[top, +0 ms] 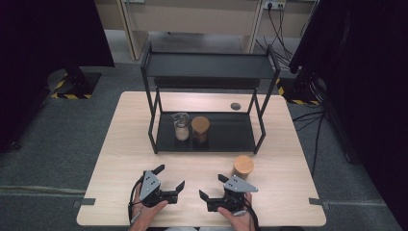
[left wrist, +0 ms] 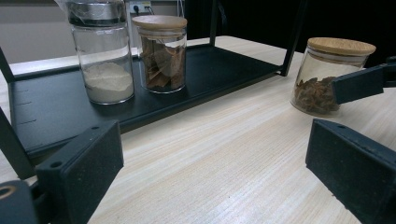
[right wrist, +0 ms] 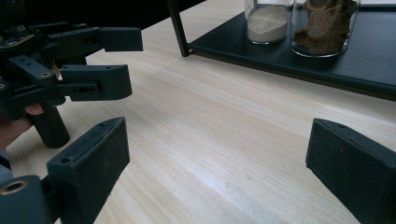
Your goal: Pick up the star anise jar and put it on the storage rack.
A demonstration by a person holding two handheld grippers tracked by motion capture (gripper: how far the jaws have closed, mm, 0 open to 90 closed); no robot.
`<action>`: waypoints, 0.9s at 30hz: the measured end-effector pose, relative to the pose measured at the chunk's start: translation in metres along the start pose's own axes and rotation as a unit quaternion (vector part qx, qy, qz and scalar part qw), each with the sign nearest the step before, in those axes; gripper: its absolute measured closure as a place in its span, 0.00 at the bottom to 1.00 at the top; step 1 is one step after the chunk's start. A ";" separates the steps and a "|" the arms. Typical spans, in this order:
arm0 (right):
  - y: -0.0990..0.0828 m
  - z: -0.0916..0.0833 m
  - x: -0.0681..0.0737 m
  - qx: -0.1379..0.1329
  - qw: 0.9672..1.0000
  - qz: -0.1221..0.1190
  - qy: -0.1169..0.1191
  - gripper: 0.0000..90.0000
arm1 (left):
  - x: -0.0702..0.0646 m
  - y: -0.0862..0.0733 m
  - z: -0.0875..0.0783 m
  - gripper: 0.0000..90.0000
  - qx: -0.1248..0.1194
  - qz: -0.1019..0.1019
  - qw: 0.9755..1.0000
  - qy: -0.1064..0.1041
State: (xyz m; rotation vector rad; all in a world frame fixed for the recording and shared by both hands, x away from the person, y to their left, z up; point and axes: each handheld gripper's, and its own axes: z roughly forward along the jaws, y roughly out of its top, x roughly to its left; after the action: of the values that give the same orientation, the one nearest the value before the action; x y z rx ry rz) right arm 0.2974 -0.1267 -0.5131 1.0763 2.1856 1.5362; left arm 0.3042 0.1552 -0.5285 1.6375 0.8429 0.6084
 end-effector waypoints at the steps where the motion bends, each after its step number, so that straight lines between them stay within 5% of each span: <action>1: 0.000 -0.001 0.000 0.000 1.000 0.001 0.000 0.07 | 0.000 0.000 0.000 0.04 0.000 0.000 1.000 0.000; 27: -0.007 -0.017 -0.003 -0.009 1.000 0.007 -0.010 0.07 | 0.000 0.000 0.000 0.04 0.000 0.000 1.000 0.000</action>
State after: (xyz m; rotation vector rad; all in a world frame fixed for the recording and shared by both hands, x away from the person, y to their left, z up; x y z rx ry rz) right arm 0.2870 -0.1418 -0.5128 1.0988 2.1522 1.5405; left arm 0.3042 0.1552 -0.5285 1.6375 0.8431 0.6093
